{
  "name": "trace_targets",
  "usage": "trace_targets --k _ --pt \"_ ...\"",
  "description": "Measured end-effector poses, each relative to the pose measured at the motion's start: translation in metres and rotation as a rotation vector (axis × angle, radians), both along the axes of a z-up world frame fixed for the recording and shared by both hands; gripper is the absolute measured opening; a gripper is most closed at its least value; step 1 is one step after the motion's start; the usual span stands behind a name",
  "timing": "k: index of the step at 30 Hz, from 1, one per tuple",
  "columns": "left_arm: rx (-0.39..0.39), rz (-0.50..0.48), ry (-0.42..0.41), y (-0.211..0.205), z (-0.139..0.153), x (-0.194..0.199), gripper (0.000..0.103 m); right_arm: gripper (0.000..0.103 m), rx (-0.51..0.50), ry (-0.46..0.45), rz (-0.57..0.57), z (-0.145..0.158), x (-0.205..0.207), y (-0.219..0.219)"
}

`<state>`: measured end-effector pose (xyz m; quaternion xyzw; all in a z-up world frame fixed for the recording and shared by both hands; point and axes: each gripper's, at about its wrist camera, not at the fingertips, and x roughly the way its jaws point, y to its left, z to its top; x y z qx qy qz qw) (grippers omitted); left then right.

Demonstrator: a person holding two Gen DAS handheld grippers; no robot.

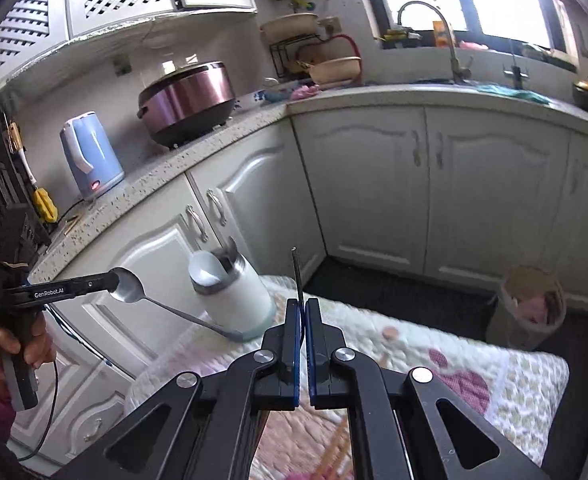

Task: Organize utensils
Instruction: 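Lift the steel spoon and steel fork and carry them over the white jar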

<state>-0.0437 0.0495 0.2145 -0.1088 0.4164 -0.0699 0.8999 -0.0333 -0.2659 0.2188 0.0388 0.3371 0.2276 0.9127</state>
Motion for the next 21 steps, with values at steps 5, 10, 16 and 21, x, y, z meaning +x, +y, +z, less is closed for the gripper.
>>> trace_targets --k 5,10,16,21 --pt "0.055 0.027 -0.028 0.013 0.024 0.012 0.001 0.002 0.0 -0.026 0.017 0.018 0.021 0.026" --pt "0.117 0.053 -0.041 0.023 0.037 0.031 0.001 0.002 -0.005 -0.068 0.031 0.039 0.045 0.054" --pt "0.129 0.062 -0.047 0.032 0.045 0.049 0.001 0.002 0.004 -0.12 0.042 0.066 0.084 0.093" --pt "0.124 0.064 -0.042 0.036 0.048 0.062 0.001 0.002 -0.013 -0.134 0.041 0.07 0.114 0.12"
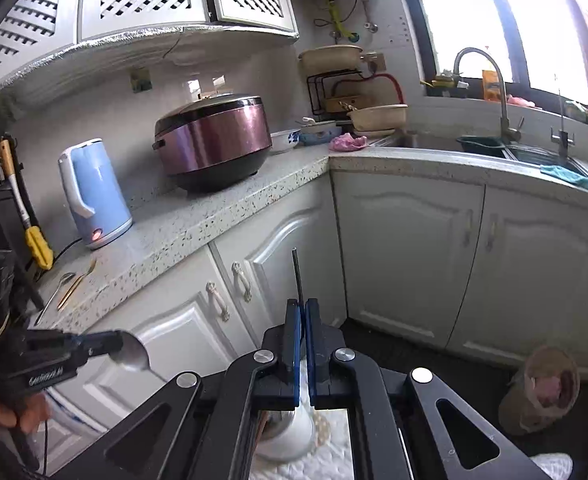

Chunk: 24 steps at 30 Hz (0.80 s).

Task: Organize utensils
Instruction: 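Lift the steel spoon and steel fork and carry them over the white jar, then lower spoon and fork into the white jar and open both tools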

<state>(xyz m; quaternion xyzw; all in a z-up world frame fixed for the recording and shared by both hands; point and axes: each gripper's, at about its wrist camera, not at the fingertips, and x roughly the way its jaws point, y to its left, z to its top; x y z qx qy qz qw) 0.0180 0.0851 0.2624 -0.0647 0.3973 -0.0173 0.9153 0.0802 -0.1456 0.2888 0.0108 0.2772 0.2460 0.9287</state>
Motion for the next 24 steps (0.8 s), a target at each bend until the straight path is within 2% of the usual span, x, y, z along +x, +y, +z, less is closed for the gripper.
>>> trace_targets --k 9,15,18,24 --pt "0.128 -0.008 0.004 -0.015 -0.008 0.018 0.001 0.002 -0.058 -0.067 -0.042 -0.015 0.028 0.036" --pt "0.173 -0.057 0.016 -0.035 -0.026 0.02 0.001 0.002 -0.171 -0.107 -0.015 -0.042 0.027 0.061" --pt "0.159 -0.061 0.042 -0.04 -0.039 0.023 0.001 0.002 -0.188 -0.099 -0.002 -0.055 0.025 0.061" --pt "0.109 -0.055 0.077 -0.047 -0.061 0.025 0.001 0.002 -0.123 0.008 0.009 -0.082 0.018 0.046"
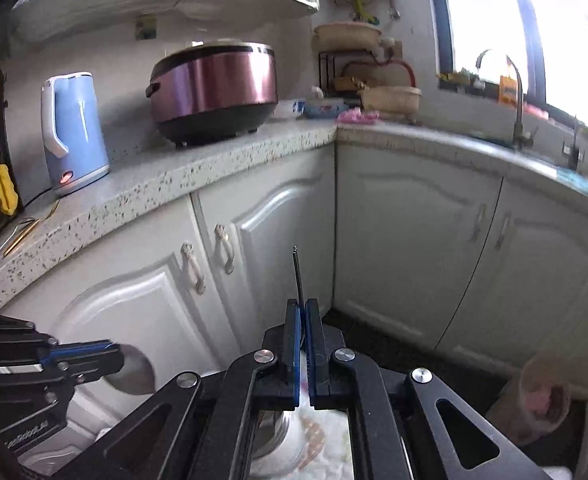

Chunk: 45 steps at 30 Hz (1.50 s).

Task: Organize utensils
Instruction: 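Lower spoon and fork into the white jar and open both tools, then withdraw both open tools from the jar toward the chopsticks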

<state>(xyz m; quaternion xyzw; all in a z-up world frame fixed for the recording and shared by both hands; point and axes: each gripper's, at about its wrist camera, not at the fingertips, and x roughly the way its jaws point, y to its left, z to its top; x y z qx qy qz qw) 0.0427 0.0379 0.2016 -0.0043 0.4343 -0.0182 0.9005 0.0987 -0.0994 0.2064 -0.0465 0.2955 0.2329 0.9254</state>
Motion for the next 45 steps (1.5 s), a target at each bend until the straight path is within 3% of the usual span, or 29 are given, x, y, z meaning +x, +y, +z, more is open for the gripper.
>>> trace_targets --k 10,17,19,21,22,27,30,34,45 --pt "-0.076 0.024 0.042 -0.015 -0.026 0.001 0.002 0.004 0.059 0.148 0.016 -0.033 -0.017 -0.014" --pt "-0.125 0.049 0.02 -0.017 -0.031 -0.006 0.002 0.006 0.166 0.25 -0.028 -0.039 -0.018 -0.037" --pt "-0.141 0.058 0.026 -0.017 -0.032 -0.008 0.008 0.01 0.174 0.263 -0.025 -0.039 -0.02 -0.04" --pt "-0.154 0.065 0.034 -0.017 -0.034 -0.009 0.027 0.021 0.177 0.267 -0.024 -0.039 -0.025 -0.044" --pt "-0.158 0.067 0.036 -0.017 -0.034 -0.01 0.03 0.028 0.184 0.27 -0.023 -0.038 -0.028 -0.045" --pt "-0.165 0.07 0.027 -0.018 -0.031 -0.019 0.049 0.03 0.192 0.27 -0.02 -0.035 -0.04 -0.054" --pt "-0.172 0.075 0.02 -0.017 -0.028 -0.025 0.052 0.031 0.177 0.268 -0.023 -0.034 -0.049 -0.059" --pt "-0.172 0.081 0.004 -0.019 -0.023 -0.035 0.053 0.041 0.173 0.261 -0.043 -0.033 -0.063 -0.068" --pt "-0.148 0.064 -0.017 -0.043 -0.021 -0.065 0.053 0.043 0.142 0.285 -0.118 -0.036 -0.102 -0.097"
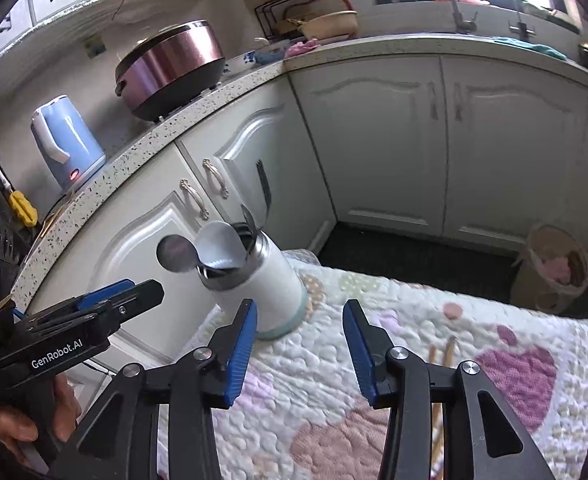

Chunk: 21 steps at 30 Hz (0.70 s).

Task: Organize utensils
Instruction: 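Withdraw both open tools from the jar toward the chopsticks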

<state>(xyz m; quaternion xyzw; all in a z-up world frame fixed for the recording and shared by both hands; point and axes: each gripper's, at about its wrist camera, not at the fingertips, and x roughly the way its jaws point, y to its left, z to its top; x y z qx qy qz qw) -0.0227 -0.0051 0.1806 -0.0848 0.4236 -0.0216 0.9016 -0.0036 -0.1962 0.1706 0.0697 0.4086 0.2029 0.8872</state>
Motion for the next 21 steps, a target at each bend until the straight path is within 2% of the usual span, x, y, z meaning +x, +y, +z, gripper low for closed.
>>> trace_targets --k 13,17,21 --pt "-0.001 -0.027 0.007 -0.031 -0.008 -0.026 0.053 0.044 -0.043 0.036 -0.063 -0.009 -0.038 -0.029" --pt "-0.005 -0.016 0.012 -0.033 -0.011 -0.032 0.053 0.052 -0.052 0.036 -0.064 -0.009 -0.047 -0.03" --pt "0.006 -0.009 0.019 -0.035 -0.016 -0.039 0.053 0.053 -0.073 0.024 -0.054 -0.009 -0.056 -0.027"
